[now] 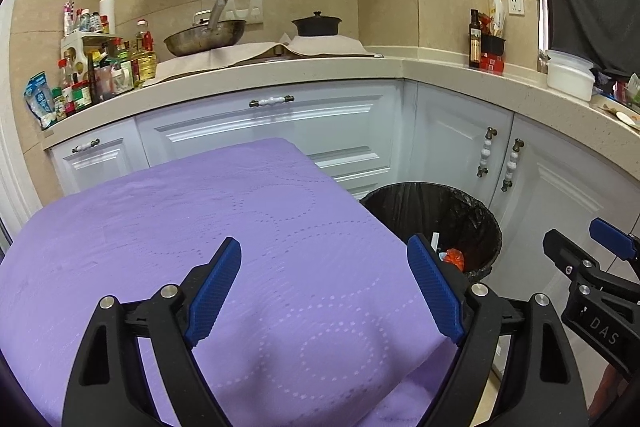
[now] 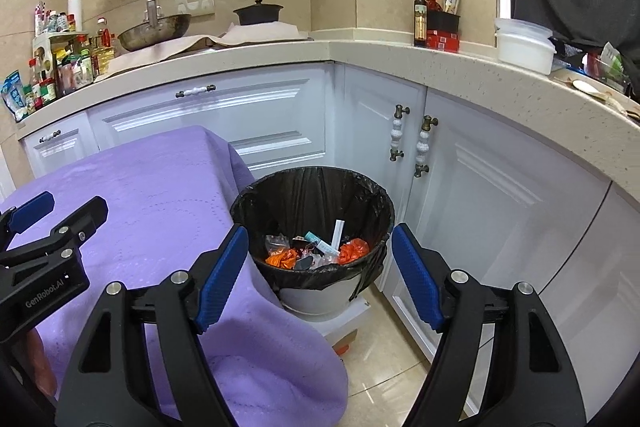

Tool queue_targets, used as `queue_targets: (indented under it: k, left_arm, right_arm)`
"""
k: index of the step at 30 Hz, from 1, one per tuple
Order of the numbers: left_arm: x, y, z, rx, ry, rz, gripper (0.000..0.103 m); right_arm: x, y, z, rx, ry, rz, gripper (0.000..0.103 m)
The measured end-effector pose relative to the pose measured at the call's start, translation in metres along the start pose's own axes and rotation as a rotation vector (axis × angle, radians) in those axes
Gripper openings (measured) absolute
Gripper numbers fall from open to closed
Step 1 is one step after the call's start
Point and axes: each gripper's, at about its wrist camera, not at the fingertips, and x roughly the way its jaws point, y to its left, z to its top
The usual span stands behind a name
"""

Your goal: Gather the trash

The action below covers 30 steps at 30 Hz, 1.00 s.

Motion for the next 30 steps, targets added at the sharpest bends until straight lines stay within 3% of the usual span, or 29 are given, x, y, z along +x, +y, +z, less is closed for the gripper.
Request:
queue_targets:
  k: [30]
  left_arm:
    - [-0.010,0.001,0.000,-0.011,-0.017,-0.001,0.084]
  right_arm:
    - [-0.015,-0.001,0.005,-0.005,-0.038,-0.004,0.074]
